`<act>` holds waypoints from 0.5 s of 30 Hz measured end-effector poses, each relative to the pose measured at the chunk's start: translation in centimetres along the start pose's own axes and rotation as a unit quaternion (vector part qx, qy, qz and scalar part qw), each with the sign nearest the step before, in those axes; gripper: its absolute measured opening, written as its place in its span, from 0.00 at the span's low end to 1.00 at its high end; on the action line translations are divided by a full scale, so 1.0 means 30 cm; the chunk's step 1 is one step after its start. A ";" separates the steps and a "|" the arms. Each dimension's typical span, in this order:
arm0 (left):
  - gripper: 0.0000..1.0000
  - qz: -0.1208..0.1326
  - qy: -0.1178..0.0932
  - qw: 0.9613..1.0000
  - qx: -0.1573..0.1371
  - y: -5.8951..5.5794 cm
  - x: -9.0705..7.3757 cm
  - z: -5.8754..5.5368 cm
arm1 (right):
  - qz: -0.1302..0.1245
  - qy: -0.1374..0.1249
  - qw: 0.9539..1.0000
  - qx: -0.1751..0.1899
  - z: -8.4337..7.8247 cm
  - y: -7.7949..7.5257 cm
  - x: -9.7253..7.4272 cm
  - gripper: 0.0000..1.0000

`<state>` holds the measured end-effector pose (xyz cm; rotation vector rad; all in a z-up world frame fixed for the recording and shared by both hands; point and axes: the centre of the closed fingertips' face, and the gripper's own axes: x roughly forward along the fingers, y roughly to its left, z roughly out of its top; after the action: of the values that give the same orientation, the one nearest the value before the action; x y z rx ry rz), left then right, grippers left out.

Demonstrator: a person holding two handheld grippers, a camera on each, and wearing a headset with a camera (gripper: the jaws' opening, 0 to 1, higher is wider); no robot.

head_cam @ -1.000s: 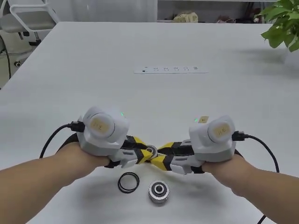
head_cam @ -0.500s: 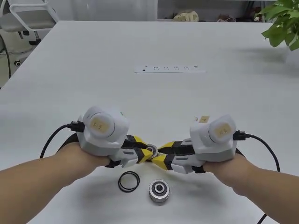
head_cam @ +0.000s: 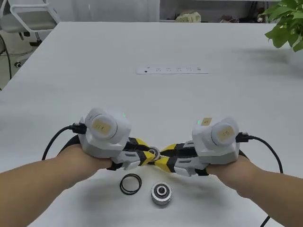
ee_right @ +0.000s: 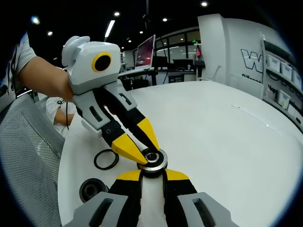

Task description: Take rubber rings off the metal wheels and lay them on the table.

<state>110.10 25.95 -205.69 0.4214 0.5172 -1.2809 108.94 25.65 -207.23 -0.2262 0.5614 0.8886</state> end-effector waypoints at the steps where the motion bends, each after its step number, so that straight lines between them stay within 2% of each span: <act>1: 0.08 0.000 0.000 1.000 0.000 0.000 0.000 0.000 | 0.002 -0.002 1.000 -0.015 0.003 0.002 0.000 0.11; 2: 0.08 0.000 0.000 1.000 0.000 -0.001 -0.001 0.000 | 0.002 -0.002 1.000 -0.001 0.001 0.003 -0.001 0.10; 7: 0.08 0.000 0.000 1.000 0.000 -0.001 -0.001 0.000 | 0.002 0.000 1.000 -0.003 -0.001 0.000 -0.003 0.08; 9: 0.08 0.000 0.001 1.000 0.001 -0.001 -0.002 0.000 | -0.014 0.001 1.000 -0.006 -0.002 -0.022 -0.005 0.00; 10: 0.08 0.000 0.001 1.000 0.002 -0.004 -0.001 0.000 | -0.004 -0.002 1.000 0.017 -0.005 -0.012 -0.006 0.00; 15: 0.08 0.001 0.000 1.000 0.003 -0.002 -0.001 0.000 | -0.008 0.002 1.000 -0.007 -0.004 -0.009 -0.009 0.00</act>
<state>110.03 25.96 -205.68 0.4281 0.5133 -1.2818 108.97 25.25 -207.20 -0.2446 0.5566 0.8763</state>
